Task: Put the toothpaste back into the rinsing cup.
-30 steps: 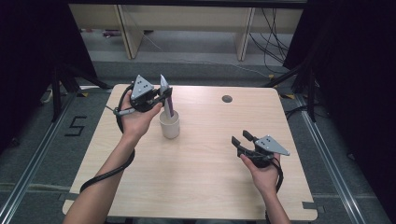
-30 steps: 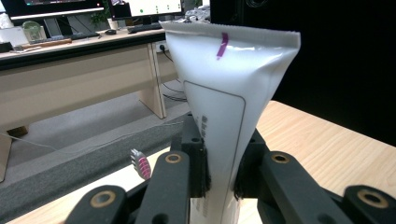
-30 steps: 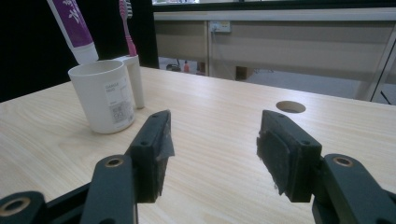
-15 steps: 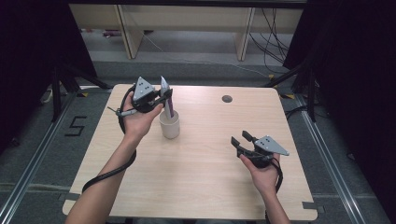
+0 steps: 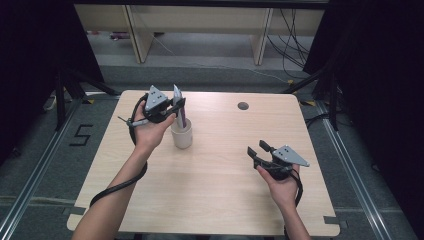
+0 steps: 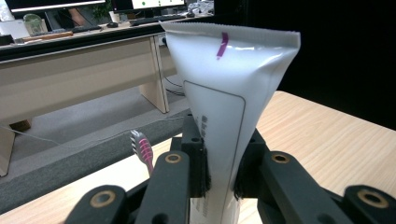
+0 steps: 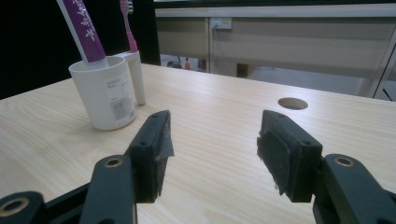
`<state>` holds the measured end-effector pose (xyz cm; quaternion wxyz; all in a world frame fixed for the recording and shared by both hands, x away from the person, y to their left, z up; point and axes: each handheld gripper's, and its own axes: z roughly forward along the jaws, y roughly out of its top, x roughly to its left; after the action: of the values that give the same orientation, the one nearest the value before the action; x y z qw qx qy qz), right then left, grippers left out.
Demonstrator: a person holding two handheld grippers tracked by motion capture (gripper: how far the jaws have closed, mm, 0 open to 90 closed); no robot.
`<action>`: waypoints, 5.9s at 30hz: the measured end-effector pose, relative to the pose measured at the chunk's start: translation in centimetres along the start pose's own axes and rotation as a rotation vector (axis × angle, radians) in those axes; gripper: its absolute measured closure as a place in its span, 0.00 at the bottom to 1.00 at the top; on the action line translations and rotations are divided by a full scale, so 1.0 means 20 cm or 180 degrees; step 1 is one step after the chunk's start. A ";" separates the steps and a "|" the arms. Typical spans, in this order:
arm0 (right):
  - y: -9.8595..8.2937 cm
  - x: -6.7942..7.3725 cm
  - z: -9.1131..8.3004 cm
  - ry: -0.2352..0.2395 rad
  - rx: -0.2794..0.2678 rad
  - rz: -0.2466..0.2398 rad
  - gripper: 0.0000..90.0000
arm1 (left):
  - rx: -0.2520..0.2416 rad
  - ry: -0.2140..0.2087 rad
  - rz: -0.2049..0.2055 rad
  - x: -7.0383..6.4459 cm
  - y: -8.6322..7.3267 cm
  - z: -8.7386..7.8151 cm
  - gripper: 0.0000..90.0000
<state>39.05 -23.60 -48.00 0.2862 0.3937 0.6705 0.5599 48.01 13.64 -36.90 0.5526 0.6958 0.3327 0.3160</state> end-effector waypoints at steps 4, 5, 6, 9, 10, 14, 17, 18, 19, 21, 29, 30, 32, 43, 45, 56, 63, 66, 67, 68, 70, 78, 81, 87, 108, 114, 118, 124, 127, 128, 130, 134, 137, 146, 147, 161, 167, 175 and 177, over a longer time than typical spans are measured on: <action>0.00 0.00 0.00 -0.0009 -0.0024 -0.0046 0.49 | 0.0002 0.0004 0.0007 0.00 -0.01 0.00 0.86; 0.00 0.00 0.00 0.0003 0.0001 0.0013 0.49 | 0.0009 0.0005 0.0009 0.00 -0.01 0.01 0.86; 0.00 0.00 0.00 0.0013 0.0001 0.0011 0.49 | 0.0016 0.0006 0.0009 0.00 -0.02 0.01 0.86; 0.00 0.00 0.00 0.0054 0.0041 0.0017 0.49 | 0.0019 0.0009 0.0002 0.01 -0.03 0.01 0.86; 0.00 0.00 0.01 0.0080 0.0013 0.0026 0.49 | 0.0026 0.0009 0.0006 0.01 -0.03 0.01 0.86; 0.00 0.01 0.00 0.0043 0.0063 0.0071 0.49 | 0.0031 0.0002 -0.0002 0.00 -0.05 0.02 0.86; -0.01 0.02 0.00 0.0026 0.0064 0.0071 0.49 | 0.0038 -0.0003 -0.0003 0.00 -0.07 0.03 0.86; -0.01 0.02 0.00 0.0028 0.0063 0.0071 0.49 | 0.0049 -0.0005 0.0002 0.00 -0.07 0.03 0.86; -0.01 0.02 0.00 0.0028 0.0065 0.0067 0.49 | 0.0043 -0.0002 0.0001 0.00 -0.08 0.03 0.86; 0.00 0.02 0.00 0.0027 0.0065 0.0073 0.49 | 0.0047 -0.0001 -0.0002 0.00 -0.08 0.04 0.86; -0.01 0.01 0.01 0.0070 0.0047 0.0068 0.49 | 0.0054 -0.0002 0.0009 0.01 -0.10 0.05 0.86; -0.01 0.02 0.01 0.0069 0.0039 0.0089 0.49 | 0.0057 -0.0002 0.0009 0.00 -0.10 0.05 0.86; -0.01 0.01 0.02 0.0033 0.0015 -0.0040 0.49 | 0.0060 -0.0001 0.0004 0.00 -0.11 0.05 0.86; -0.01 0.01 0.02 0.0059 0.0022 -0.0037 0.49 | 0.0130 0.0001 0.0013 0.01 -0.17 0.07 0.86; -0.01 0.01 0.01 0.0038 0.0035 -0.0053 0.49 | 0.0142 0.0008 0.0018 0.01 -0.18 0.08 0.86; -0.01 0.02 0.01 0.0025 0.0096 0.0086 0.49 | 0.0197 0.0027 0.0048 0.01 -0.23 0.10 0.86; -0.02 0.02 0.01 0.0059 0.0069 0.0064 0.49 | 0.0232 0.0037 0.0049 0.02 -0.26 0.11 0.86; -0.02 0.02 0.01 0.0041 0.0079 0.0065 0.49 | 0.0239 0.0040 0.0044 0.02 -0.27 0.11 0.86; -0.01 0.01 0.01 0.0035 0.0080 0.0027 0.49 | 0.0241 0.0043 0.0046 0.02 -0.27 0.11 0.86; -0.01 0.01 0.01 0.0034 0.0077 0.0025 0.49 | 0.0235 0.0043 0.0042 0.02 -0.27 0.12 0.86; -0.01 0.01 0.01 0.0036 0.0078 0.0028 0.49 | 0.0244 0.0044 0.0038 0.02 -0.28 0.12 0.86; -0.02 0.02 0.01 0.0060 0.0106 0.0089 0.49 | 0.0238 0.0039 0.0022 0.02 -0.30 0.13 0.86; -0.02 0.02 0.01 0.0055 0.0110 0.0086 0.49 | 0.0246 0.0042 0.0008 0.02 -0.31 0.13 0.86; -0.02 0.02 0.01 0.0058 0.0110 0.0089 0.49 | 0.0233 0.0058 0.0002 0.03 -0.33 0.14 0.86; -0.01 0.02 0.02 0.0057 0.0128 -0.0020 0.49 | 0.0217 0.0052 -0.0005 0.03 -0.33 0.14 0.84; -0.02 0.02 0.02 0.0075 0.0136 0.0027 0.49 | 0.0227 0.0065 -0.0010 0.03 -0.34 0.13 0.82; -0.02 0.03 0.02 0.0056 0.0142 0.0057 0.49 | 0.0240 0.0069 -0.0023 0.04 -0.33 0.14 0.81; -0.02 0.03 0.03 0.0064 0.0126 0.0064 0.49 | 0.0256 0.0080 -0.0024 0.04 -0.33 0.14 0.78; -0.02 0.03 0.03 0.0106 0.0107 0.0076 0.49 | 0.0258 0.0092 -0.0018 0.04 -0.33 0.14 0.77; -0.02 0.03 0.03 0.0105 0.0098 0.0053 0.49 | 0.0255 0.0090 -0.0019 0.04 -0.33 0.14 0.77; -0.02 0.02 0.03 0.0104 0.0089 -0.0030 0.49 | 0.0264 0.0089 -0.0023 0.04 -0.33 0.14 0.77; -0.01 0.02 0.03 0.0071 0.0159 -0.0066 0.49 | 0.0262 0.0094 -0.0039 0.04 -0.33 0.14 0.75; -0.02 0.02 0.03 0.0087 0.0142 -0.0048 0.49 | 0.0257 0.0091 -0.0052 0.04 -0.33 0.14 0.73; -0.02 0.03 0.03 0.0099 0.0130 0.0075 0.49 | 0.0244 0.0127 -0.0073 0.05 -0.33 0.14 0.68; -0.02 0.03 0.03 0.0096 0.0131 0.0077 0.49 | 0.0242 0.0127 -0.0072 0.05 -0.33 0.14 0.67; -0.02 0.03 0.03 0.0086 0.0129 0.0084 0.49 | 0.0214 0.0148 -0.0088 0.03 -0.31 0.05 0.47; -0.03 0.03 0.03 0.0059 0.0109 0.0022 0.49 | 0.0242 0.0145 -0.0079 0.02 -0.31 -0.01 0.39; -0.03 0.02 0.03 0.0038 0.0087 -0.0035 0.49 | 0.0245 0.0091 -0.0057 0.00 -0.35 -0.12 0.36; -0.02 0.02 0.03 0.0059 0.0112 -0.0063 0.49 | 0.0244 0.0076 -0.0055 0.00 -0.36 -0.14 0.36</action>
<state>39.25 -22.93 -48.58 0.2785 0.3867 0.6868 0.5488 44.85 16.44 -43.33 0.5241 0.7098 0.3572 0.3065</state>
